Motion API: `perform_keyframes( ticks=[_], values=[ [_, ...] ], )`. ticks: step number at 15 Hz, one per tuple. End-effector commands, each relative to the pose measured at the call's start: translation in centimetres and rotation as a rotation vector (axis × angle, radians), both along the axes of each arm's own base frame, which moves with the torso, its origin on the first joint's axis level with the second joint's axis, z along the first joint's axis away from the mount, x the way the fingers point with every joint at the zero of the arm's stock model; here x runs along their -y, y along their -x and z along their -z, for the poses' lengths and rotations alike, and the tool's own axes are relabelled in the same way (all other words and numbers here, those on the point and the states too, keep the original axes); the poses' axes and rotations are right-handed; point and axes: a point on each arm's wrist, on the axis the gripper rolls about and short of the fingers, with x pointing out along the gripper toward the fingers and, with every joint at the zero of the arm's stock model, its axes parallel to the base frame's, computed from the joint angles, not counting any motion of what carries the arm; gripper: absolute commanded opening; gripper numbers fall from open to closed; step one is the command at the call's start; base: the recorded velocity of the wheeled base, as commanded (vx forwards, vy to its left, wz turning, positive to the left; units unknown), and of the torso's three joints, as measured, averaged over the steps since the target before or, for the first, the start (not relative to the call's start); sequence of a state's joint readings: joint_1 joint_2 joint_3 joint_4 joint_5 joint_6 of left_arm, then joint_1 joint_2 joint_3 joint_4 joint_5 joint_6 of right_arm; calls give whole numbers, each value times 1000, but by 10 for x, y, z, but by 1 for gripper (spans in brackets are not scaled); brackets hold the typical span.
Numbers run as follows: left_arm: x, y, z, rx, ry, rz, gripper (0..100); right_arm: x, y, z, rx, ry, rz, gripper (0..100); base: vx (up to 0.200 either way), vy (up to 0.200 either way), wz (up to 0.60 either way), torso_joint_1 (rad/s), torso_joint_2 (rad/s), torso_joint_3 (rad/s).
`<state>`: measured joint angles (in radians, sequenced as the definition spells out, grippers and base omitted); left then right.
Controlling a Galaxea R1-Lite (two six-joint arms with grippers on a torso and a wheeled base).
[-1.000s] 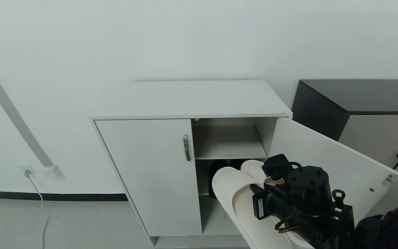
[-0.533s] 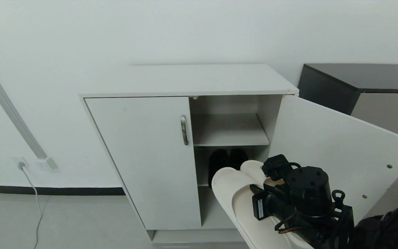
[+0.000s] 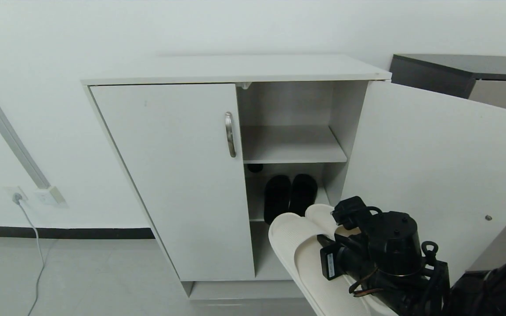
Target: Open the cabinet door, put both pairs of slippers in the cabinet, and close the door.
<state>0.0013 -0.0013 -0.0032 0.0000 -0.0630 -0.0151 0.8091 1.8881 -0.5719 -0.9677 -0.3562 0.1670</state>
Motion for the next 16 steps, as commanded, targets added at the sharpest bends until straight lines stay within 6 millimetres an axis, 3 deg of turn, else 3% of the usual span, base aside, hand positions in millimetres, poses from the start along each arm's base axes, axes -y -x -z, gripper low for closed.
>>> perform_keyframes(
  ticks=[1, 4, 9, 13, 15, 16],
  values=[
    [0, 0, 0, -1, 0, 0, 0, 0, 0, 0, -1, 1, -1, 0, 0, 0, 0, -27, 427, 413],
    [0, 0, 0, -1, 0, 0, 0, -1, 0, 0, -2, -1, -2, 0, 0, 0, 0, -7, 263, 256],
    [0, 0, 0, -1, -1, 0, 0, -3, -1, 5, -4, 7, -2, 0, 0, 0, 0, 0, 14, 12],
    [0, 0, 0, -1, 0, 0, 0, -27, -10, 1, 87, -35, 65, 0, 0, 0, 0, 0, 0, 0],
    [0, 0, 0, -1, 0, 0, 0, -40, -20, -1, 51, -34, 116, 0, 0, 0, 0, 0, 0, 0],
    [0, 0, 0, -1, -1, 1, 0, -48, -26, -2, -46, -2, 190, 0, 0, 0, 0, 0, 0, 0]
  ],
)
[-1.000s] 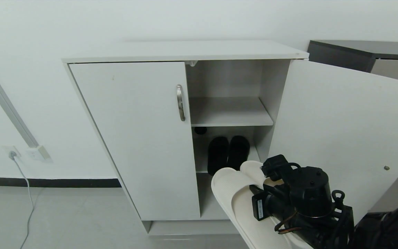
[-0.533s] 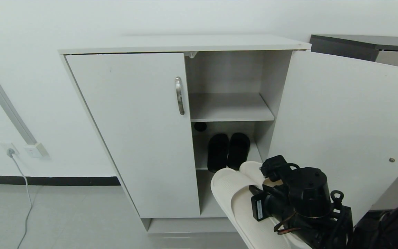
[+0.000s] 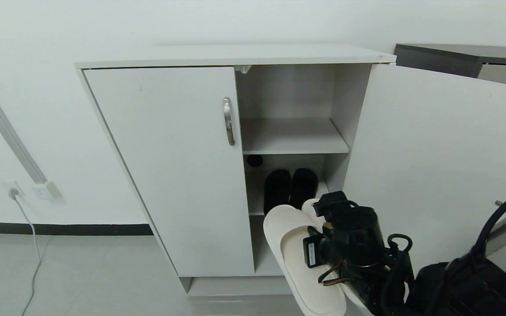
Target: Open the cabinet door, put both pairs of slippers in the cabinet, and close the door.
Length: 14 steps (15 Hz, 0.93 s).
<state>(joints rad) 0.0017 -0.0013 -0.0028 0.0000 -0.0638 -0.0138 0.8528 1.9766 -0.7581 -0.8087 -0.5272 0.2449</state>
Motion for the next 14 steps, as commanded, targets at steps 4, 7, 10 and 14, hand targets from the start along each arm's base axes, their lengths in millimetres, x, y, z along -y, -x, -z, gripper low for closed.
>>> perform_keyframes(
  ticks=[4, 7, 10, 14],
  values=[
    [0, 0, 0, -1, 0, 1, 0, -39, -19, -30, -55, 25, 239, 0, 0, 0, 0, 0, 0, 0],
    [0, 0, 0, -1, 0, 1, 0, -50, -26, -65, 37, -2, 253, 0, 0, 0, 0, 0, 0, 0],
    [0, 0, 0, -1, 0, 1, 0, -48, -25, -92, 96, -2, 247, 0, 0, 0, 0, 0, 0, 0],
    [0, 0, 0, -1, 0, 1, 0, -41, -20, -117, 104, -3, 232, 0, 0, 0, 0, 0, 0, 0]
  ],
)
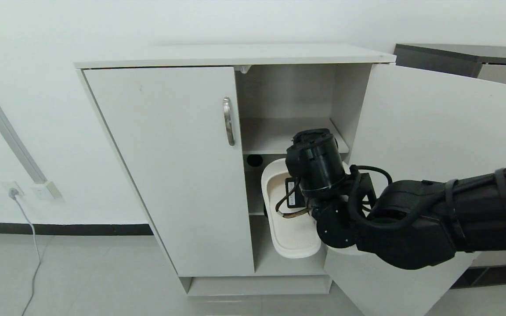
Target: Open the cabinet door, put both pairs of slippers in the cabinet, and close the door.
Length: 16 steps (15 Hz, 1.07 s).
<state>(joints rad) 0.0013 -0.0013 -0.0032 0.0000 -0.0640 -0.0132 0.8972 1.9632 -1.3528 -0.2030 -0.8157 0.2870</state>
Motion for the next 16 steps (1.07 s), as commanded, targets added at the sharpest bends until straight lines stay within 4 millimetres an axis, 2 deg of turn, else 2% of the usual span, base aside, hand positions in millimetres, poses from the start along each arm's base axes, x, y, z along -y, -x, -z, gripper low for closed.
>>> perform_keyframes(
  ticks=[1, 7, 16],
  values=[
    [0, 0, 0, -1, 1, 0, 0, 4, 2, -16, 24, -33, -1, 0, 0, 0, 0, 0, 0, 0],
    [0, 0, 0, -1, 1, 0, 0, -1, -1, -20, 38, -51, -4, 0, 0, 0, 0, 0, 0, 0],
    [0, 0, 0, -1, 1, 0, 0, -2, -1, -20, 38, -51, -6, 0, 200, 0, 0, -1, 5, 4]
  ],
)
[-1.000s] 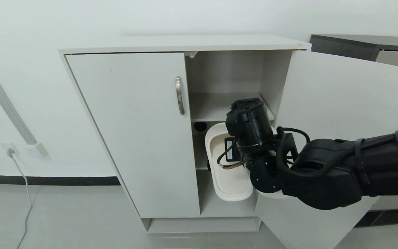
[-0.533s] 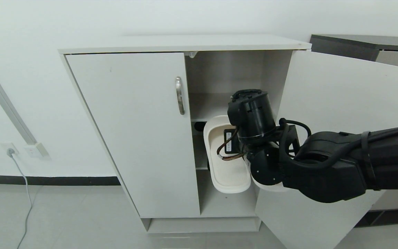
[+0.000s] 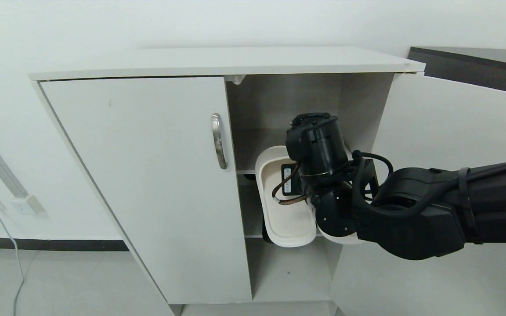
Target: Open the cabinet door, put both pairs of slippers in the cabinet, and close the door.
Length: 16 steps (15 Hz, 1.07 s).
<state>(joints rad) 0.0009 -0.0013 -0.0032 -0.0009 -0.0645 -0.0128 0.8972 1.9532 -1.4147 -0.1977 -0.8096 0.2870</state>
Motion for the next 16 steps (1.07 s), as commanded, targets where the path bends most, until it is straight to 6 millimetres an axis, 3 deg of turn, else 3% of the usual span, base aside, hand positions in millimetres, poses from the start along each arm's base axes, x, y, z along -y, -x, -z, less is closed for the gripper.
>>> perform_keyframes(
  ticks=[1, 4, 9, 12, 16],
  values=[
    [0, 0, 0, -2, 0, -1, 0, -1, -1, 3, -5, 5, 1, 0, 200, 0, 0, 2, -2, 2],
    [0, 0, 0, -2, 1, -1, 0, -4, -2, 7, -8, 8, 1, 0, 200, 0, 0, 2, -4, 4],
    [0, 0, 1, -4, 1, -1, 0, -12, -8, 11, -6, -3, -22, 0, 0, 0, 0, 0, 0, 0],
    [0, 0, 0, -2, 1, -2, 0, -20, -30, 12, 3, -17, -8, 0, 0, 0, 0, 0, 0, 0],
    [0, 0, 1, -4, 3, -2, 0, -16, -55, 10, -22, -6, -8, 0, 0, 0, 0, 0, 0, 0]
  ],
)
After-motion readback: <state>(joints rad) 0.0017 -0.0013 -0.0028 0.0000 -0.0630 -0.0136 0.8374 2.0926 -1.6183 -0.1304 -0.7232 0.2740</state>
